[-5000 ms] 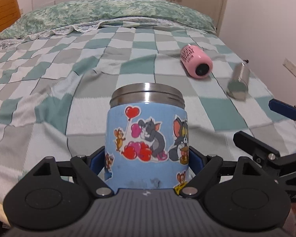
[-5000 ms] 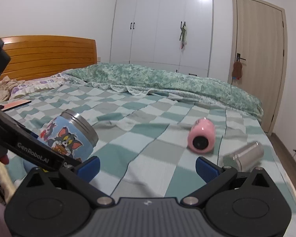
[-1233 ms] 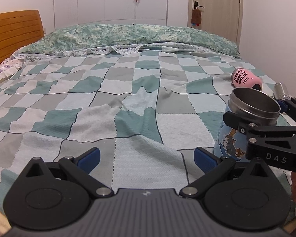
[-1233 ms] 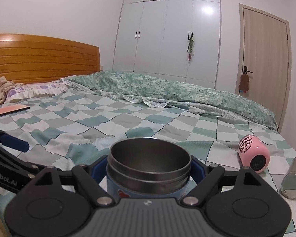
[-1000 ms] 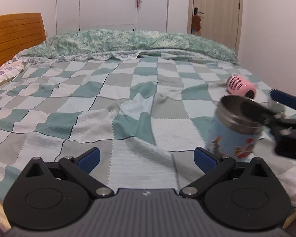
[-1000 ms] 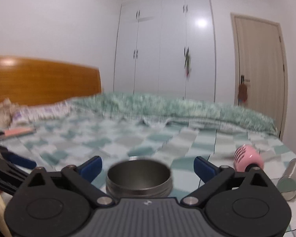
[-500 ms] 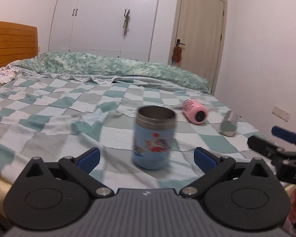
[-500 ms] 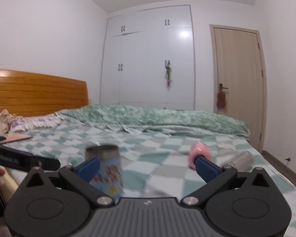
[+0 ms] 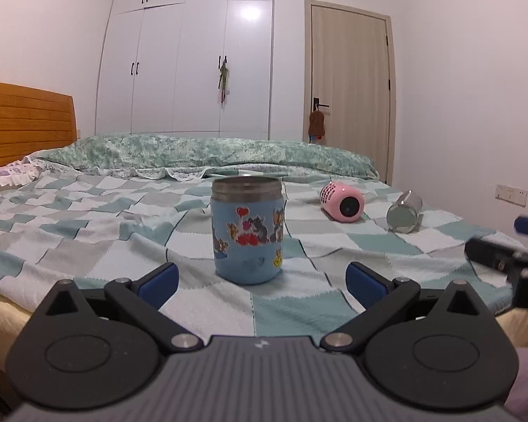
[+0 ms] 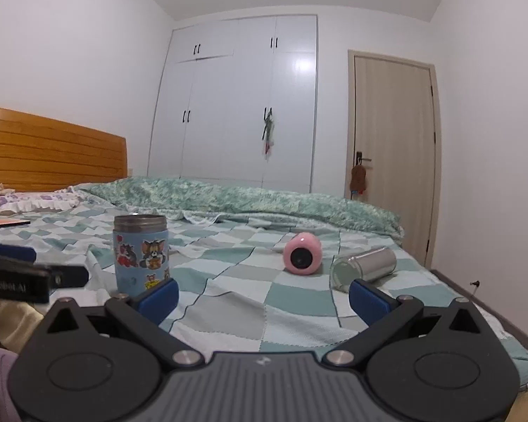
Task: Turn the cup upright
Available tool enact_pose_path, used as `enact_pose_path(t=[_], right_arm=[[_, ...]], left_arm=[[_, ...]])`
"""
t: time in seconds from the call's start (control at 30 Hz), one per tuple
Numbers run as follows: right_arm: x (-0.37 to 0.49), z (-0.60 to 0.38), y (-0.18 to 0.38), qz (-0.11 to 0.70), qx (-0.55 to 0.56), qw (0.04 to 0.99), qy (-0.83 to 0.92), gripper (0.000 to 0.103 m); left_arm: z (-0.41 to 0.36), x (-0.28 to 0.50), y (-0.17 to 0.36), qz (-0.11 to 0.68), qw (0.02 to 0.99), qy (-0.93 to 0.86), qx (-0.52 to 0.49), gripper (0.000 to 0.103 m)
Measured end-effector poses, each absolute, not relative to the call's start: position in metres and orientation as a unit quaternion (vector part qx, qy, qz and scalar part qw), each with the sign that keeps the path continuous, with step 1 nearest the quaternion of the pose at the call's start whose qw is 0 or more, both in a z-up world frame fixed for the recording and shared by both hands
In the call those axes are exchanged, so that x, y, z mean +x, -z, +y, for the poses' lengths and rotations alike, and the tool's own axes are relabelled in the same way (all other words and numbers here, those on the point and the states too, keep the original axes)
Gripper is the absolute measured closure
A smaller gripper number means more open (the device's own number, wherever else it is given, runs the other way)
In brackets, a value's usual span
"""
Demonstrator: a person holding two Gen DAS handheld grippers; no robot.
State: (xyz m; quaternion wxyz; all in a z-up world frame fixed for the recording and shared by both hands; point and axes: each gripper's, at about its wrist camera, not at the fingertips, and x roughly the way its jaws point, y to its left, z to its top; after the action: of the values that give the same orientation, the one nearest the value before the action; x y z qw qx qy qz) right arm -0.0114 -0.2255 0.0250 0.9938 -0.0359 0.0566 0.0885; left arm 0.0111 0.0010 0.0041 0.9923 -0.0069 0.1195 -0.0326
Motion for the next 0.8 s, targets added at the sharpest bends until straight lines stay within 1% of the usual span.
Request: enact_pose_path(t=[0.23,0.8], right_arm=[[-0.0144,-0.2293,-0.0245,0.043,-0.028,0.995,-0.081,0.000],[-0.0187,-0.2259,-0.0237,0.040,-0.030,0.995,-0.085,0.000]], left_arm=[[-0.0006,0.0086,0.0000,0.113,0.993,0.028,-0.005,0.000],[-0.0029,0.0059,0.0001,0.106,0.994,0.024,-0.003,0.000]])
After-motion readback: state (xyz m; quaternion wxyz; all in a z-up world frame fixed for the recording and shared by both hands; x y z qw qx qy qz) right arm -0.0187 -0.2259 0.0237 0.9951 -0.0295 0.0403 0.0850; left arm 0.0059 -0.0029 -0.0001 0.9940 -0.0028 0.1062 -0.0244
